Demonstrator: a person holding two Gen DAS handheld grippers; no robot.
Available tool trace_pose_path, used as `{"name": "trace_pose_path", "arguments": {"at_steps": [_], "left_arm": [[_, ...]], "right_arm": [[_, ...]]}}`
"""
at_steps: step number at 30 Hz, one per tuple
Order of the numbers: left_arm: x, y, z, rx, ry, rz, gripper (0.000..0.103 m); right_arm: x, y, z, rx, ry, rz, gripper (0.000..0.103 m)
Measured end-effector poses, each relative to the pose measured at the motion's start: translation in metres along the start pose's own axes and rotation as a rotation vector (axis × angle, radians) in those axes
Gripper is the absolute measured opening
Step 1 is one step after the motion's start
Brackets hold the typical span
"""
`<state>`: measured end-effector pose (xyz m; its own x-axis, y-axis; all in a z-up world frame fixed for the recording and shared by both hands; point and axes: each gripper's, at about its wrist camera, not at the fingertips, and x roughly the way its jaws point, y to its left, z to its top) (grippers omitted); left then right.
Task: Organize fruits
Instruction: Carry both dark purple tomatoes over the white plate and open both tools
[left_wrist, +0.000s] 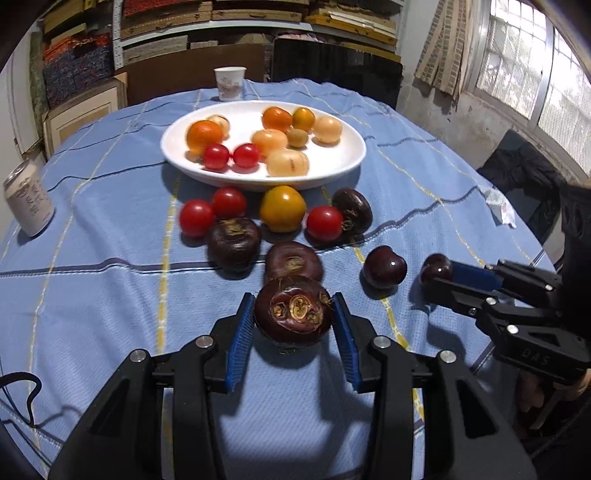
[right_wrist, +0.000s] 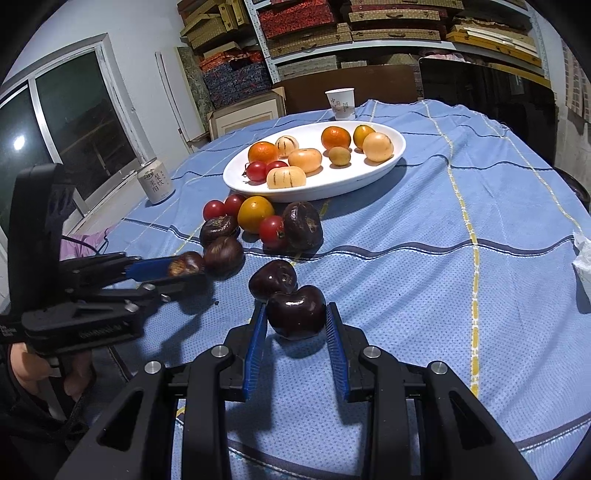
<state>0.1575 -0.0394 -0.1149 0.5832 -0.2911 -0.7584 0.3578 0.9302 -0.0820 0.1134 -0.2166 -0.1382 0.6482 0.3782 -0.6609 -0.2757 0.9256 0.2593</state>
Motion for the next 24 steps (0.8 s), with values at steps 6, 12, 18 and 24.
{"name": "trace_pose_path", "arguments": {"at_steps": [6, 12, 18, 24], "left_arm": [[-0.029, 0.012, 0.001, -0.019, -0.054, 0.019, 0.041], [-0.052, 0.024, 0.01, -0.03, -0.099, 0.039, 0.041], [-0.058, 0.034, 0.05, -0.032, -0.124, 0.034, 0.041], [-0.042, 0.031, 0.113, 0.012, -0.141, 0.045, 0.041]], "right_arm": [[-0.005, -0.002, -0.005, 0.015, 0.002, -0.034, 0.032], [-0.02, 0.001, 0.005, -0.01, -0.031, -0.034, 0.033], [-0.039, 0.002, 0.05, -0.056, -0.098, -0.048, 0.033], [-0.033, -0.002, 0.119, -0.102, -0.134, -0.068, 0.033]]}}
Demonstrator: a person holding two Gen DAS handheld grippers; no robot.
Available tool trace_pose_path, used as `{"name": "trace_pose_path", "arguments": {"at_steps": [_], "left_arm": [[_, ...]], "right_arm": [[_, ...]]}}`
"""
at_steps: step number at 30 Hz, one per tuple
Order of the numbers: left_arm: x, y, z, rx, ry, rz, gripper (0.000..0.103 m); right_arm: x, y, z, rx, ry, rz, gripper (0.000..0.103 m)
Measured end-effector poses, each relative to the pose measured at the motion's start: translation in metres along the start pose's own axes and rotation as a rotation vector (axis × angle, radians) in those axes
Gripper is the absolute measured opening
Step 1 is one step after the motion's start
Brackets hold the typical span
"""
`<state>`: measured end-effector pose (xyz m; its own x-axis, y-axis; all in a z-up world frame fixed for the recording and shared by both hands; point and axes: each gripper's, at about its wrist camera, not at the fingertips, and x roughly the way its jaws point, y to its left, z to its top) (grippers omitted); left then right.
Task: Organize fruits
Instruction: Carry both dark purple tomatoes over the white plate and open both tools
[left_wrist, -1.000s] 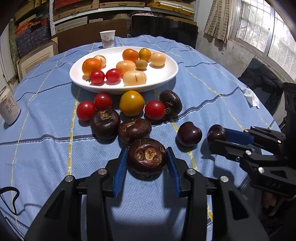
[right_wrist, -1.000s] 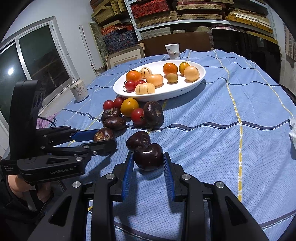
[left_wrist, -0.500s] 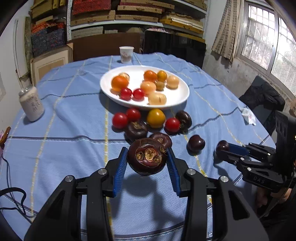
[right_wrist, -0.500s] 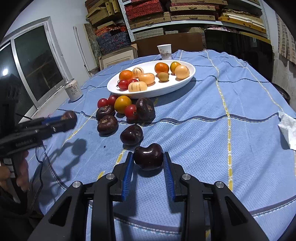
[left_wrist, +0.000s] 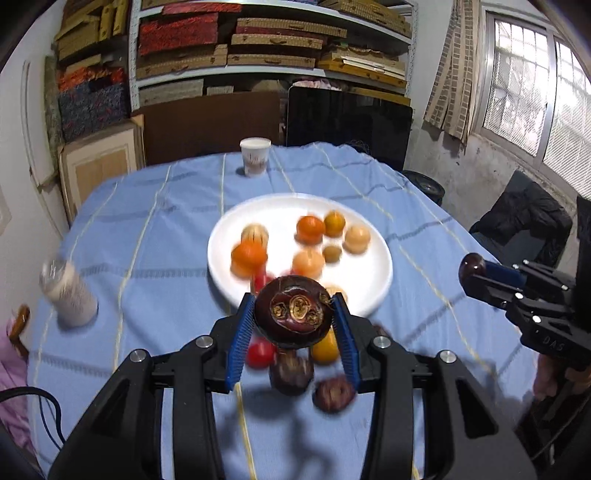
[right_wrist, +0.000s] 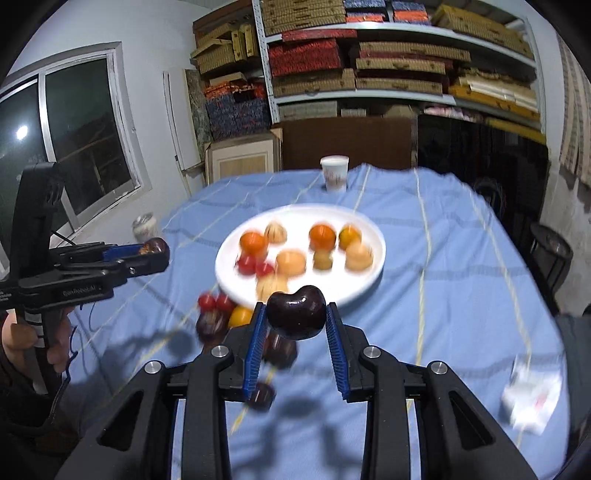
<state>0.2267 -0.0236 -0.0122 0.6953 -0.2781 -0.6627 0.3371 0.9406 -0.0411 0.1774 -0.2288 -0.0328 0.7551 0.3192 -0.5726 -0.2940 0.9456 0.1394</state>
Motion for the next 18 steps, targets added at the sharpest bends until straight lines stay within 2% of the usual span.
{"name": "trace_pose_path", "arguments": {"at_steps": [6, 11, 16, 17, 18], "left_arm": [[0.068, 0.002, 0.048, 0.002, 0.049, 0.002, 0.041], [0.135, 0.007, 0.064, 0.015, 0.123, 0.034, 0.041], [0.172, 0.014, 0.067, -0.001, 0.17, 0.032, 0.042], [0.175, 0.014, 0.067, -0.007, 0.173, 0.032, 0.047], [0.176, 0.017, 0.068, -0.014, 0.175, 0.029, 0.058]], "right_arm": [[0.059, -0.012, 0.041, -0.039, 0.055, -0.04, 0.033], [0.109, -0.024, 0.044, -0.038, 0.127, -0.069, 0.033], [0.141, -0.028, 0.044, -0.037, 0.169, -0.073, 0.033], [0.146, -0.028, 0.044, -0.04, 0.176, -0.069, 0.034], [0.147, -0.028, 0.044, -0.04, 0.175, -0.059, 0.038]]}}
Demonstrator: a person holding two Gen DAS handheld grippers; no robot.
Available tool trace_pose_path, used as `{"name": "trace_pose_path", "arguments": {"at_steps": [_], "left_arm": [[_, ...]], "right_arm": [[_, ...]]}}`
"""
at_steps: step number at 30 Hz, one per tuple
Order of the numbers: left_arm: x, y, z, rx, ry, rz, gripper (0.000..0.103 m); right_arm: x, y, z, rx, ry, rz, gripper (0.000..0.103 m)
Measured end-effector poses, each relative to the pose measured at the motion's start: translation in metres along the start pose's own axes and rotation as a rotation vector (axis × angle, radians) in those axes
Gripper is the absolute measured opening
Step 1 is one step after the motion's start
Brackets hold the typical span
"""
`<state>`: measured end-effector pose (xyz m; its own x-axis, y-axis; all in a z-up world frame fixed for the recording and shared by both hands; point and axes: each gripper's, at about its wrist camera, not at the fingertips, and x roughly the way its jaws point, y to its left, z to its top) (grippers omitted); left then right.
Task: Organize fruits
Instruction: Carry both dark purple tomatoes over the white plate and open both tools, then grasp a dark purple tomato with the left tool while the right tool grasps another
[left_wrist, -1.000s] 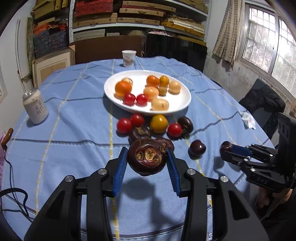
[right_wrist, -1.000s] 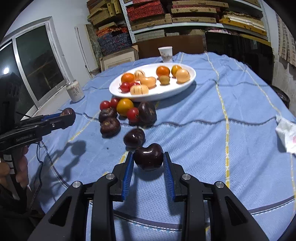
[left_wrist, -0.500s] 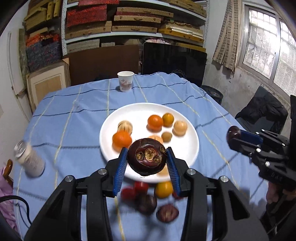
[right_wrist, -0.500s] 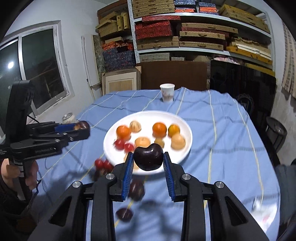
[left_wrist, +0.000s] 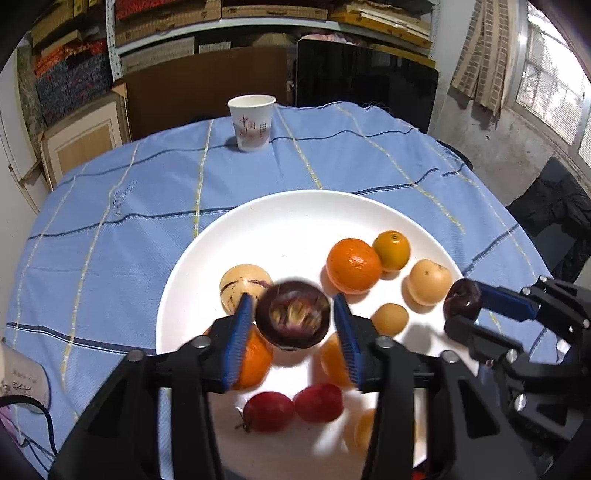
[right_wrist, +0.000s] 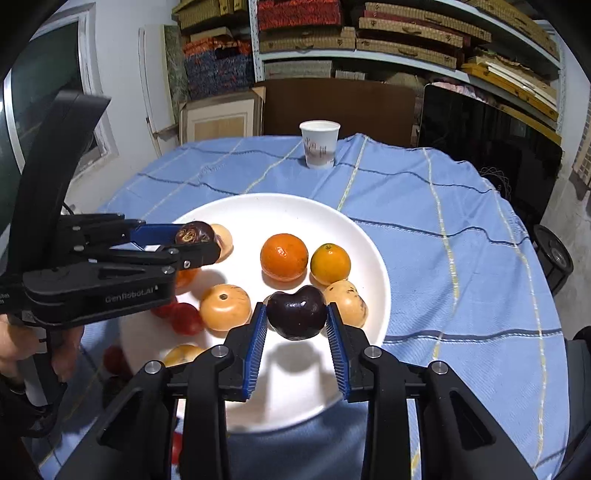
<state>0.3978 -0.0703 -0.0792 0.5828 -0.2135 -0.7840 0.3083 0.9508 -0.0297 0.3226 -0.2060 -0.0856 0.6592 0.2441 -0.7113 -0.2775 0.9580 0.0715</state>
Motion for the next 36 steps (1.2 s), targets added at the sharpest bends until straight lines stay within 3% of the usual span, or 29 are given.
{"name": "trace_pose_path", "arguments": {"at_steps": [1, 3, 10, 12, 17, 22, 27, 34, 36], "left_arm": [[-0.002, 0.002, 0.0, -0.012, -0.007, 0.003, 0.064], [-0.011, 0.007, -0.001, -0.035, -0.038, 0.001, 0.076], [-0.077, 0.016, -0.038, -0.075, -0.087, -0.053, 0.078], [-0.093, 0.013, -0.059, -0.06, -0.084, -0.048, 0.086], [-0.113, -0.002, -0.13, 0.004, -0.02, -0.034, 0.087], [-0.117, -0.012, -0.178, 0.022, -0.005, 0.001, 0.087], [-0.116, -0.011, -0.197, -0.013, 0.006, 0.006, 0.087], [-0.115, -0.012, -0.201, -0.029, 0.013, 0.009, 0.087], [-0.115, -0.012, -0.2, -0.029, 0.013, 0.009, 0.087]], "right_arm": [[0.0, 0.0, 0.0, 0.0, -0.008, 0.0, 0.043], [-0.005, 0.0, 0.0, 0.007, -0.028, -0.019, 0.044], [-0.054, 0.01, -0.022, 0.003, -0.062, 0.002, 0.044], [-0.069, 0.016, -0.038, -0.005, -0.056, 0.022, 0.044], [-0.092, 0.04, -0.091, -0.006, -0.018, 0.074, 0.048], [-0.093, 0.071, -0.137, -0.037, 0.004, 0.051, 0.049], [-0.087, 0.089, -0.15, -0.057, 0.008, 0.019, 0.049], [-0.072, 0.093, -0.143, -0.032, 0.045, 0.008, 0.049], [-0.067, 0.091, -0.143, -0.02, 0.069, 0.003, 0.041]]}}
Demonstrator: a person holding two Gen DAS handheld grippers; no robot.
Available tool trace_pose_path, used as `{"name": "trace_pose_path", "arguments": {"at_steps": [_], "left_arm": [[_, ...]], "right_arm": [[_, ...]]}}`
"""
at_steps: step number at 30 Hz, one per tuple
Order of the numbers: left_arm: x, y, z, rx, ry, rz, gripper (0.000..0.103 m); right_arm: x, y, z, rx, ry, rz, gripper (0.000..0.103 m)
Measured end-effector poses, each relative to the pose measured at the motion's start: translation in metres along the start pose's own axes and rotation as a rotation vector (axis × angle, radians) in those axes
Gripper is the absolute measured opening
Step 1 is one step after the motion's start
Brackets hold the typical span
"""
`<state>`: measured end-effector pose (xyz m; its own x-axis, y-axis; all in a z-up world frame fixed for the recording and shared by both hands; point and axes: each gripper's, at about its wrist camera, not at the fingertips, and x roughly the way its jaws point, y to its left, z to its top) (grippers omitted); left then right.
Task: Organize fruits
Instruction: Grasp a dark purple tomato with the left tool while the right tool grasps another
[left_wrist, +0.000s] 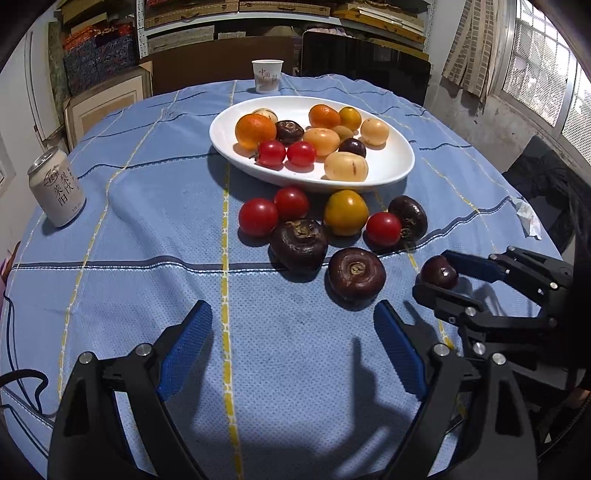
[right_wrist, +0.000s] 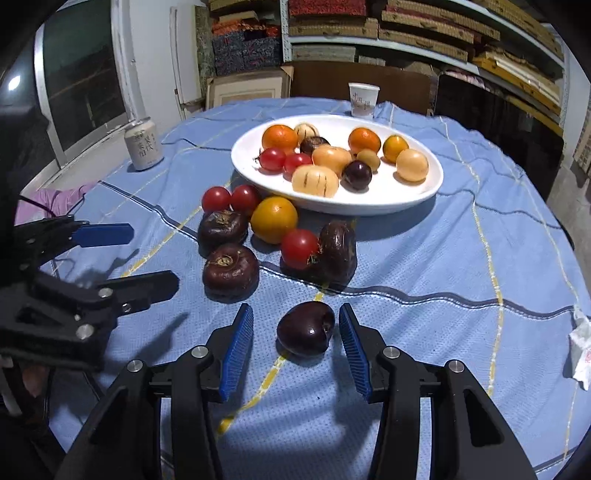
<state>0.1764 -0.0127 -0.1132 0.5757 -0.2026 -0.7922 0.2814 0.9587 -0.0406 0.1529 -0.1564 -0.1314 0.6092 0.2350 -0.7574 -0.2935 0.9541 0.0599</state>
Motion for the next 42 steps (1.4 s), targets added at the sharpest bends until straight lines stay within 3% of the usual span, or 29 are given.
{"name": "trace_pose_path", "arguments": {"at_steps": [2, 14, 19, 26, 28, 29, 34, 37, 42], "left_arm": [[0.001, -0.002, 0.0, 0.003, -0.001, 0.0, 0.087], [0.01, -0.014, 0.008, 0.001, 0.0, -0.019, 0.087], [0.02, -0.029, 0.012, 0.019, 0.007, -0.012, 0.087], [0.035, -0.038, 0.016, 0.027, 0.023, 0.031, 0.086], [0.04, -0.039, 0.018, 0.019, 0.036, 0.029, 0.078], [0.043, -0.039, 0.018, 0.017, 0.049, 0.023, 0.065], [0.042, -0.04, 0.018, 0.017, 0.038, -0.007, 0.055], [0.04, -0.042, 0.016, 0.025, 0.033, -0.03, 0.041], [0.039, -0.042, 0.015, 0.017, 0.031, -0.039, 0.042]], "right_arm": [[-0.002, -0.003, -0.001, 0.019, -0.011, -0.002, 0.032], [-0.029, -0.015, -0.021, 0.046, -0.122, 0.001, 0.032], [-0.023, -0.03, -0.021, 0.12, -0.096, 0.039, 0.032], [-0.022, -0.023, -0.024, 0.093, -0.097, 0.043, 0.032], [-0.024, -0.021, -0.025, 0.082, -0.108, 0.039, 0.032], [-0.024, -0.02, -0.025, 0.078, -0.11, 0.041, 0.032], [-0.024, -0.022, -0.026, 0.087, -0.108, 0.051, 0.032], [-0.024, -0.022, -0.026, 0.087, -0.107, 0.053, 0.032], [-0.024, -0.022, -0.026, 0.085, -0.109, 0.05, 0.032]]}}
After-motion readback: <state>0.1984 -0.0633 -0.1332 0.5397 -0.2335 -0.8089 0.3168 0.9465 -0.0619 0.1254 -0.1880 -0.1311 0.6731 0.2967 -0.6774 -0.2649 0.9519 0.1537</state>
